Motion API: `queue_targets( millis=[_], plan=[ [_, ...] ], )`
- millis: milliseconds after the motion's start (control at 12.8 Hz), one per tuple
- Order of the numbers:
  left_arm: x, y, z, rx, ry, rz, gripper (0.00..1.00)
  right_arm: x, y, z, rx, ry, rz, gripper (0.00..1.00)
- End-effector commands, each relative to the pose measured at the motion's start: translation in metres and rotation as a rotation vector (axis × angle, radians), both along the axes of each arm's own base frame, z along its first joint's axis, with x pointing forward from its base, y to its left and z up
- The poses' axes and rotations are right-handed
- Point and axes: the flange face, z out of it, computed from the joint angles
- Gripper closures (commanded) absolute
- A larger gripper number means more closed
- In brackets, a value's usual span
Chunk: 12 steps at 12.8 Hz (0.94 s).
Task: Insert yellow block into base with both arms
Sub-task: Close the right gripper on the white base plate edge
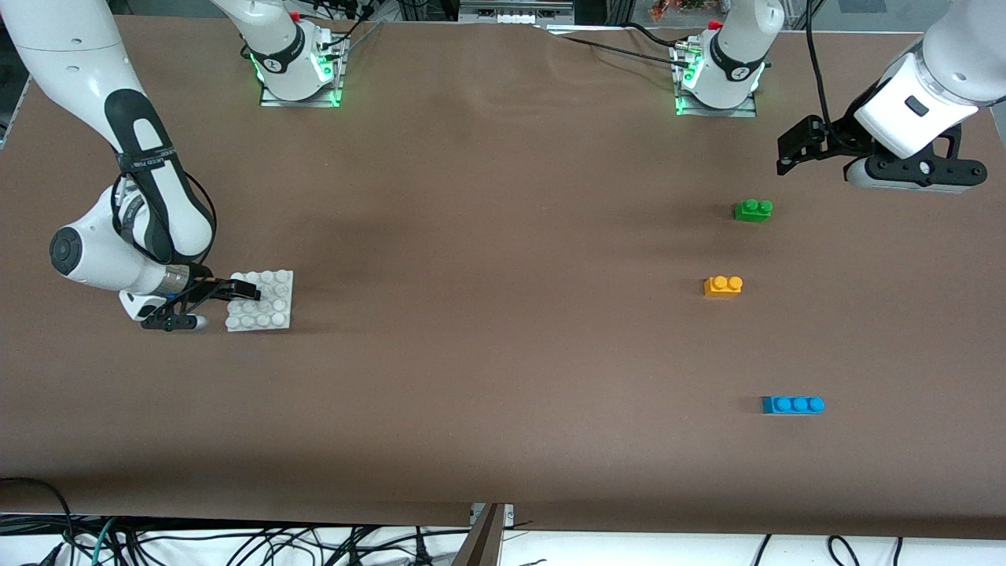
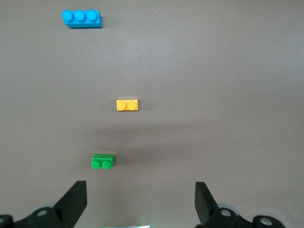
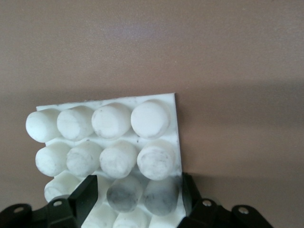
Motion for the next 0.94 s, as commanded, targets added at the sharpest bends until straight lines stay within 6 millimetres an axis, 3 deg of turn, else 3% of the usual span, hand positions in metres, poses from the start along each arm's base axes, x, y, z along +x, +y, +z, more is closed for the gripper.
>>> queue_targets(
  millis=[0, 624, 858],
  plan=[
    [0.003, 0.001, 0.006, 0.024, 0.0, 0.002, 0.0, 0.003, 0.002, -0.006, 0.008, 0.006, 0.018, 0.2],
    [0.003, 0.001, 0.006, 0.024, 0.0, 0.001, 0.0, 0.006, 0.002, -0.016, 0.008, 0.016, 0.008, 0.34],
    [0.003, 0.004, 0.006, 0.024, 0.0, 0.005, 0.0, 0.01, 0.017, -0.014, 0.009, 0.017, -0.004, 0.35]
  ],
)
